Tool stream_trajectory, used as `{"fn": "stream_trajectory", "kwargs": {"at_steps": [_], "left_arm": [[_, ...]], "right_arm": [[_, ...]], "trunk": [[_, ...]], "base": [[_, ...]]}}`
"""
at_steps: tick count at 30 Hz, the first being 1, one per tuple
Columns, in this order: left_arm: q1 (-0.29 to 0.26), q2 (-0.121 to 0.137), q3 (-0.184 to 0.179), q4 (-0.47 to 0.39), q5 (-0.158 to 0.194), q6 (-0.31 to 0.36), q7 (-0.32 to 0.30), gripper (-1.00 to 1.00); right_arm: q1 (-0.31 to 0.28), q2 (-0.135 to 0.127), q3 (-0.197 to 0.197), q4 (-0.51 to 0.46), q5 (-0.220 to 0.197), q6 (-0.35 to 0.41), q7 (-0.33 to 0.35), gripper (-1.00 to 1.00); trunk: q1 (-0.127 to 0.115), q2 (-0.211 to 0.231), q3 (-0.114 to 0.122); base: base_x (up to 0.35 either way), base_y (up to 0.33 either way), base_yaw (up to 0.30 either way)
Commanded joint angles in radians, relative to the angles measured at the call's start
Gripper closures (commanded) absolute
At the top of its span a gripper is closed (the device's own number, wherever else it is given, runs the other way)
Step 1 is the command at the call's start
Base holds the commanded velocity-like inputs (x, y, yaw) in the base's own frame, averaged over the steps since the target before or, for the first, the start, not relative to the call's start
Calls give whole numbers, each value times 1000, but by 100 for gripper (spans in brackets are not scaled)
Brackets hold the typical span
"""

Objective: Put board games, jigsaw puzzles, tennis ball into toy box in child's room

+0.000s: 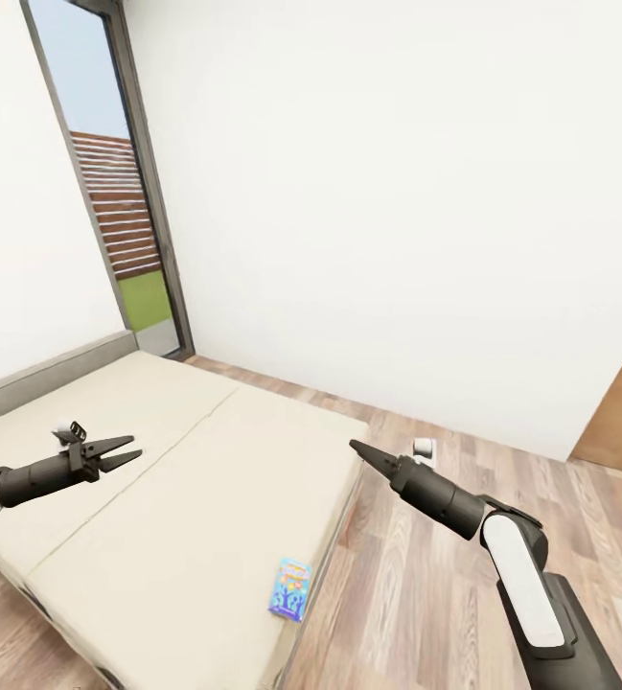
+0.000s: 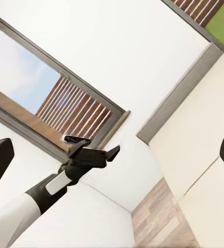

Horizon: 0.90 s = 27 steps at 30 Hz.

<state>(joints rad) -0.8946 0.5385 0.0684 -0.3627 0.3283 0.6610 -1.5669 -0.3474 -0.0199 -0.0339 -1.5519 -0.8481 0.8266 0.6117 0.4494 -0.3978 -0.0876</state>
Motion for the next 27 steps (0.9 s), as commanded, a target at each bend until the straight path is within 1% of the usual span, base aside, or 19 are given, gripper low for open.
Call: {"fn": "stream_trajectory", "kwargs": {"at_steps": [1,27], "left_arm": [[-1,0,1,0,-2,11,-4,-100],[-1,-2,1,1,-2,11,-4,-100]], "right_arm": [[-1,0,-1,0,-2,6,2,-100],[-1,0,-1,0,-2,6,2,-100]], "trunk": [[1,-2,-2],[1,-2,-2]], "base": [[0,0,289],[4,0,288]]}}
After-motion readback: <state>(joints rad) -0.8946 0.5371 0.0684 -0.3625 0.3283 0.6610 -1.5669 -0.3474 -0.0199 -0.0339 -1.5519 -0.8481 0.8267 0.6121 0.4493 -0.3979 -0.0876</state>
